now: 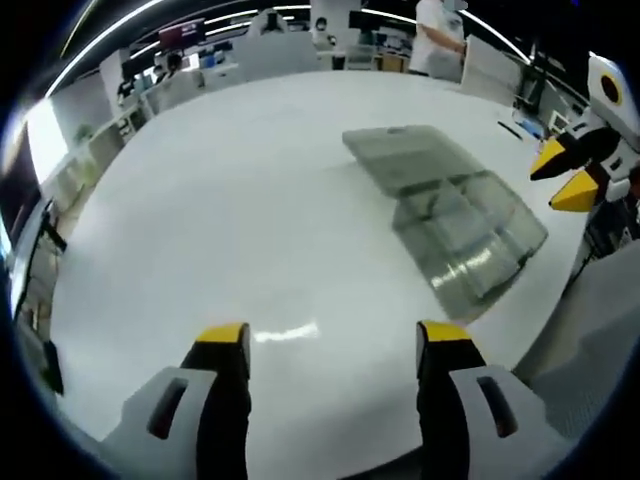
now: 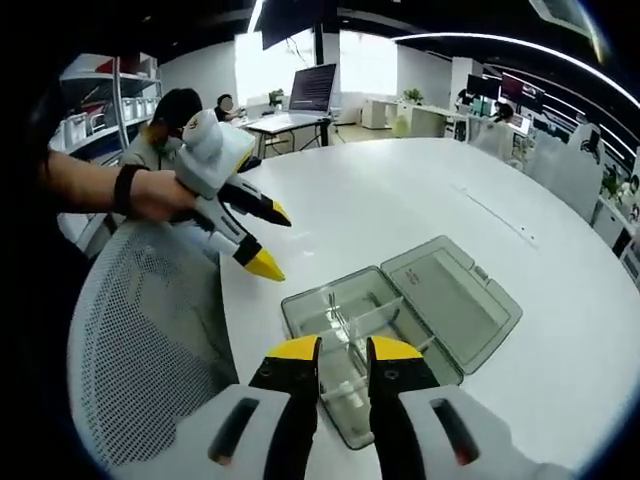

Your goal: Insert the divider into the dual guide fixture by aligning both edges with the guide slots and pushing it downward to the bottom, including one-sided entry, uneven engagement, binding, and posture correction.

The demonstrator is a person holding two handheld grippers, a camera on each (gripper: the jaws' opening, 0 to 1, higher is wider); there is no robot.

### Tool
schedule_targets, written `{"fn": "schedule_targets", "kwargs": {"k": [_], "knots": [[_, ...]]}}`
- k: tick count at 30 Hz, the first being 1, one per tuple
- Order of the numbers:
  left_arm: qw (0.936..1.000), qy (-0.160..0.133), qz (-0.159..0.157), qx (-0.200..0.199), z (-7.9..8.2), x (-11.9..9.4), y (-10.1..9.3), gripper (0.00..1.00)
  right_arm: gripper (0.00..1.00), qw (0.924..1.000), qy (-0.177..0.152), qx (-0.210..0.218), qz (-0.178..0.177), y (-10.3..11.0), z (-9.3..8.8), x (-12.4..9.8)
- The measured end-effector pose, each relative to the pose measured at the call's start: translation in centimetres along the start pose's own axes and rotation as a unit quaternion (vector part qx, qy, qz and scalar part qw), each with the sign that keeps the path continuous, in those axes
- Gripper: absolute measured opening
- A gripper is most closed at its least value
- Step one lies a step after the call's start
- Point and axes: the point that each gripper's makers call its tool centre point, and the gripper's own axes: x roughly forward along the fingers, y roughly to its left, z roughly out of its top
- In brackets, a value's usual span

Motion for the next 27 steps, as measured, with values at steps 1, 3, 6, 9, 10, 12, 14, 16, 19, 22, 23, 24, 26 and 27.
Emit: {"fn": "schedule_targets", "kwargs": {"k": [1, 3, 6, 9, 10, 12, 14, 16, 19, 22, 23, 24, 26, 27], "knots": [[1.0, 0.0, 0.0, -0.002, 0.0, 0.1, 0.1, 0.65, 0.14, 1.0, -0.001, 0.001, 0.0, 0.0, 0.0, 0.0], [0.9999, -0.001, 0.005, -0.009, 0.0, 0.2, 0.4, 0.64, 0.13, 1.0, -0.003, 0.002, -0.001, 0.1, 0.0, 0.0], [0.9997, 0.002, 0.012, -0.02, -0.1, 0.3, 0.9, 0.63, 0.13, 1.0, -0.003, 0.007, -0.004, 0.1, 0.0, -0.1], [0.9994, 0.002, 0.02, -0.028, -0.1, 0.4, 1.5, 0.6, 0.13, 0.9999, -0.005, 0.013, -0.002, 0.4, -0.1, -0.1], [0.9993, 0.003, 0.022, -0.029, -0.2, 0.4, 1.7, 0.6, 0.13, 0.9999, -0.004, 0.012, -0.001, 0.4, -0.1, -0.1], [0.999, 0.009, 0.026, -0.036, -0.5, 0.5, 2.0, 0.58, 0.13, 1.0, -0.002, 0.008, 0.0, 0.6, -0.2, -0.1], [0.9988, 0.012, 0.026, -0.04, -0.6, 0.6, 2.1, 0.57, 0.13, 0.9999, -0.003, 0.011, -0.001, 0.6, -0.2, -0.1], [0.9986, 0.015, 0.027, -0.043, -0.8, 0.7, 2.2, 0.55, 0.13, 0.9999, -0.006, 0.013, -0.003, 0.4, 0.0, -0.2], [0.9983, 0.014, 0.028, -0.048, -0.9, 0.9, 2.4, 0.54, 0.13, 0.9999, -0.006, 0.012, -0.005, 0.4, 0.0, -0.3], [0.9978, 0.014, 0.026, -0.059, -1.0, 1.1, 2.3, 0.53, 0.13, 0.9999, -0.006, 0.014, -0.001, 0.7, -0.2, -0.2], [0.9978, 0.015, 0.027, -0.059, -1.1, 1.2, 2.3, 0.52, 0.13, 0.9999, -0.005, 0.014, 0.0, 0.7, -0.3, -0.1], [0.9977, 0.015, 0.029, -0.06, -1.1, 1.2, 2.4, 0.51, 0.13, 0.9999, -0.004, 0.013, -0.001, 0.7, -0.4, -0.1], [0.9975, 0.017, 0.03, -0.061, -1.3, 1.4, 2.5, 0.49, 0.13, 0.9999, -0.004, 0.015, -0.001, 0.8, -0.4, -0.1], [0.9974, 0.018, 0.031, -0.062, -1.3, 1.5, 2.6, 0.48, 0.13, 0.9999, -0.005, 0.016, 0.001, 0.8, -0.4, -0.1]]}}
